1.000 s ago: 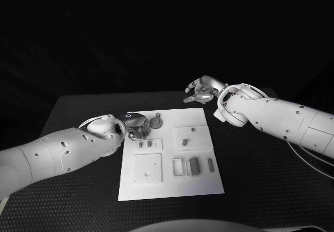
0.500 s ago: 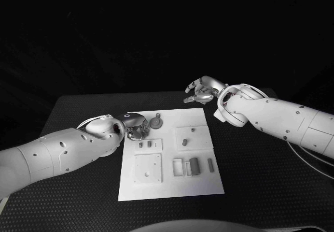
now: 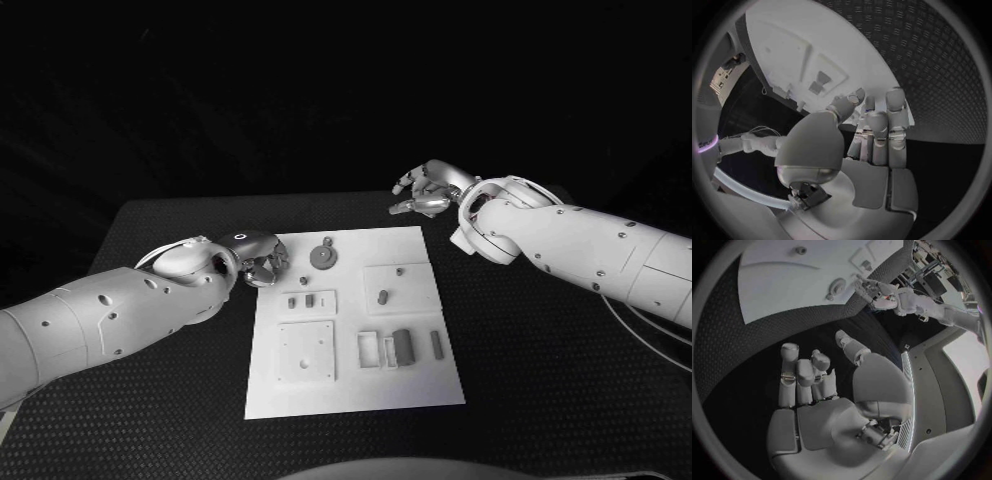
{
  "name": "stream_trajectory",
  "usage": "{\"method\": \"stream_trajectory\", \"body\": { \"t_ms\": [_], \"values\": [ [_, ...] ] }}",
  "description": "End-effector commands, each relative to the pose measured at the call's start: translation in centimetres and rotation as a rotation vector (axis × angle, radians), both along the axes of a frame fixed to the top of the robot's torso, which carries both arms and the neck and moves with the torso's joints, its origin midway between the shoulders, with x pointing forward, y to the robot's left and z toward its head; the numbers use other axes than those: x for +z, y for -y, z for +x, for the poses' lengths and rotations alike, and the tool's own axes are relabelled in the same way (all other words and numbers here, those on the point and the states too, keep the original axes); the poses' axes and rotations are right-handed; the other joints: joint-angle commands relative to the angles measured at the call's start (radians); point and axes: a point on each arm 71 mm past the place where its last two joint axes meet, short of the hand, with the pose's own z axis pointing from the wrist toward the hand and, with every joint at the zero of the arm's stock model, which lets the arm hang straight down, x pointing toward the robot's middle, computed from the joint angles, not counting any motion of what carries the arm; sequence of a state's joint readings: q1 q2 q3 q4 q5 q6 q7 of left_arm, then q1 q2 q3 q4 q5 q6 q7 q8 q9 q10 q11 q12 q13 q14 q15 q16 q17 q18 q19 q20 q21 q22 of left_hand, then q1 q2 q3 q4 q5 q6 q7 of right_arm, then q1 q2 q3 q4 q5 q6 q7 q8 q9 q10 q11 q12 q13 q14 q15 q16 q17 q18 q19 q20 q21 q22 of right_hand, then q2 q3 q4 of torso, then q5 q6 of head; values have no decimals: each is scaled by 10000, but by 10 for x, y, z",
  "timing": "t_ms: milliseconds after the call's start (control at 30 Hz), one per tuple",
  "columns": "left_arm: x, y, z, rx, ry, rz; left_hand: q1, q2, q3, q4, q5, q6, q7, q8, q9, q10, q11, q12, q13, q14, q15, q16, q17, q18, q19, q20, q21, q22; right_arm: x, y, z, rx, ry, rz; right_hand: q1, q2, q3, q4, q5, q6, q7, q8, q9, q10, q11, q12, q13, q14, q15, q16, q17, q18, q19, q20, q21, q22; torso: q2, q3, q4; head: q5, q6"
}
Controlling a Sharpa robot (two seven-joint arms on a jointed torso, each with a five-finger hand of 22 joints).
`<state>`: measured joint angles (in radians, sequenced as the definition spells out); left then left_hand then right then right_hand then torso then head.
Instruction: Assemble the parts on the task board
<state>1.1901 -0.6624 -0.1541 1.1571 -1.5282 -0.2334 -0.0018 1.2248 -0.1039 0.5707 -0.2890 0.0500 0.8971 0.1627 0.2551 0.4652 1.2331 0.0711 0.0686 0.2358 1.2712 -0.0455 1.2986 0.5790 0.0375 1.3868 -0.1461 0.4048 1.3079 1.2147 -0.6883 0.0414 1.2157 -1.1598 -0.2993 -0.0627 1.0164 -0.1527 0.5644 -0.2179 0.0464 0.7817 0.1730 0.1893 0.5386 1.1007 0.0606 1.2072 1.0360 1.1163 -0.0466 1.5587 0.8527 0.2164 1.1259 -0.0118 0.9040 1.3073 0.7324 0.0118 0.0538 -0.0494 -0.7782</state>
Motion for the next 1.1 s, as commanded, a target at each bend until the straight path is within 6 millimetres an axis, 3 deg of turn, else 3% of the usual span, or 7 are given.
{"method": "stream_trajectory", "body": {
  "t_ms": [33,433,633,733,867,1033,1100],
  "values": [
    [9,-14,6,687,346,-985,19,-92,40,18,32,219,36,119,33,26,-10,55,51,-262,18,-182,-62,985,-228,92,-176,134,-1,2,0,236,-39,-57,41,84,-47,-50,29,125,27,55,19,-93,10,36,-17,-84,8,-38,-22,454,-16,-61,-48,166,0,-3,0,-10,52],
    [34,-69,15,3869,-1376,-6231,-700,-205,-42,50,15,108,43,319,92,-97,162,25,305,-1927,222,-1944,-786,451,-1982,480,-1711,-673,-9,17,-10,814,469,-1320,275,117,-8,-396,23,391,-85,241,120,-205,-95,-303,-298,-247,-95,-287,-153,454,-234,46,-217,132,-5,1,32,-119,196],
    [41,-79,8,4176,-2227,-8449,-1240,-307,-635,-7,102,-213,133,352,97,-618,489,-18,355,-3024,663,-3777,-1509,19,-3290,817,-3099,-1701,-26,21,-23,1322,632,-2107,471,105,10,-635,28,475,-137,309,178,-146,-152,-410,-431,-260,-149,-337,-184,454,-257,75,-254,129,4,10,-11,-96,269],
    [42,-77,4,4057,-2499,-8974,-1264,-268,-753,-2,59,-356,170,357,81,-888,601,-31,288,-3591,1049,-4773,-1859,-210,-4040,1057,-3441,-2256,-34,21,-29,1543,719,-2452,533,83,11,-684,28,485,-146,320,193,-133,-162,-439,-470,-264,-159,-352,-194,454,-265,85,-267,128,3,13,-13,-87,296],
    [42,-70,0,3787,-2816,-9286,-1170,-175,-809,-6,55,-484,149,385,65,-1263,740,-29,97,-3788,1329,-5673,-2087,-224,-4600,1322,-3428,-2908,-43,19,-35,1759,863,-2769,608,38,21,-694,28,530,-162,354,227,-236,-174,-633,-605,-355,-171,-465,-243,452,-370,133,-358,105,15,7,-13,-61,334],
    [43,-63,-2,3560,-2949,-9347,-1096,-104,-858,-3,48,-511,177,427,60,-1308,760,-16,-2,-3697,1389,-6035,-2090,-179,-4664,1405,-3405,-3228,-51,16,-43,2062,926,-2905,652,4,323,-692,9,630,-185,435,313,-1068,-178,-2861,-2012,-1225,-168,-2303,-1118,309,-1345,485,-1326,-308,15,8,1,-84,344],
    [43,-61,-3,3514,-2981,-9361,-1091,-93,-868,-4,51,-513,183,433,59,-1307,762,-12,-14,-3676,1391,-6074,-2081,-174,-4659,1409,-3404,-3266,-53,15,-46,2208,854,-2990,698,-102,469,-705,-37,602,-53,480,380,-1822,117,-5697,-3924,-997,68,-3249,-1620,306,-1511,636,-1742,-566,15,8,2,-83,341]
  ]
}}
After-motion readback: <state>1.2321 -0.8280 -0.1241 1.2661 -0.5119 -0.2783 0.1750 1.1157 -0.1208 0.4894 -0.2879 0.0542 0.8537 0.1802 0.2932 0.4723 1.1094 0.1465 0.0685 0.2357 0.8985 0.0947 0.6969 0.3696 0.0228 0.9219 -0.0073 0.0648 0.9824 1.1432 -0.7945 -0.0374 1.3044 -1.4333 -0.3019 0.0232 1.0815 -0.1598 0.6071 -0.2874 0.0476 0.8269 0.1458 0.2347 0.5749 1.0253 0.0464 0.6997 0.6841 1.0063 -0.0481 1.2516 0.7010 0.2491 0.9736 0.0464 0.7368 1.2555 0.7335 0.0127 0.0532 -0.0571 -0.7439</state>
